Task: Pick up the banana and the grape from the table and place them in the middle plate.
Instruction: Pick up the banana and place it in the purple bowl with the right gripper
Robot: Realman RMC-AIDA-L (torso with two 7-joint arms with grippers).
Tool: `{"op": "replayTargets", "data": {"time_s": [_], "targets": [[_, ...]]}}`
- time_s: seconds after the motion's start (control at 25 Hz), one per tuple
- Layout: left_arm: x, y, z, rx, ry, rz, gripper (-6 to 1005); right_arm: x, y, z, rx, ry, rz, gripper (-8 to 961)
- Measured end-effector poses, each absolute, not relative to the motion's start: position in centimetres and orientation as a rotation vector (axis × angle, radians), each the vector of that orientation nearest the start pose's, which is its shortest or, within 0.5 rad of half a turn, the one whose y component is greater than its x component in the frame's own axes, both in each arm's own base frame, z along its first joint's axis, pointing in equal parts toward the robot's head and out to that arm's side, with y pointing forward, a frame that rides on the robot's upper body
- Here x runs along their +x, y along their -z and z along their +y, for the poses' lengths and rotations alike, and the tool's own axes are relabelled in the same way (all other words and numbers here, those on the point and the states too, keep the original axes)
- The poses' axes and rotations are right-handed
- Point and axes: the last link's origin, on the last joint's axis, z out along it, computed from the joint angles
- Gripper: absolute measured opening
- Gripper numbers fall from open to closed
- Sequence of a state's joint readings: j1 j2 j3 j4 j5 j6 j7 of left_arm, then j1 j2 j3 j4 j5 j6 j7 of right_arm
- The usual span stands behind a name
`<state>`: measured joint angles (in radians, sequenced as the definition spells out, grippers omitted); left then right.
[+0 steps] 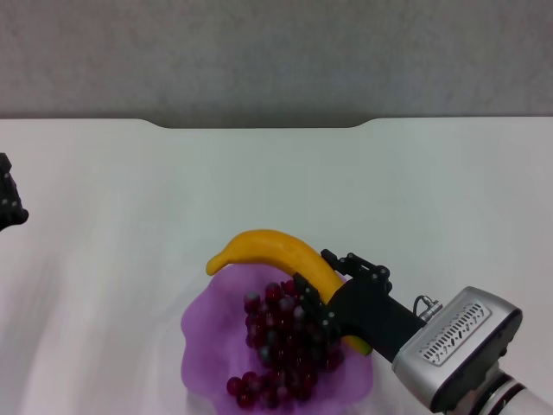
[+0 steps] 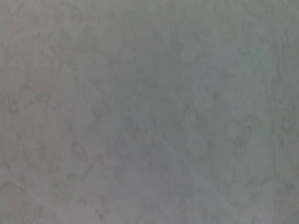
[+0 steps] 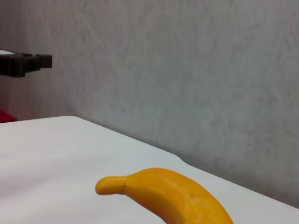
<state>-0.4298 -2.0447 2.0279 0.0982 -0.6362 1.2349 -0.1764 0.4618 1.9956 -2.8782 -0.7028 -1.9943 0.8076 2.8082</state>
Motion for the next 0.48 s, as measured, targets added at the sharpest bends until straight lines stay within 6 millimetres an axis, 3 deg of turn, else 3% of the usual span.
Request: {"op": "replayTargets", "data": {"time_s": [0.48], "targets": [[-34.42,-2.34,33.17,-1.519,0.686,-0.468,42,23.39,13.68,28.49,-2.261,-0.53,0.268,526]]}}
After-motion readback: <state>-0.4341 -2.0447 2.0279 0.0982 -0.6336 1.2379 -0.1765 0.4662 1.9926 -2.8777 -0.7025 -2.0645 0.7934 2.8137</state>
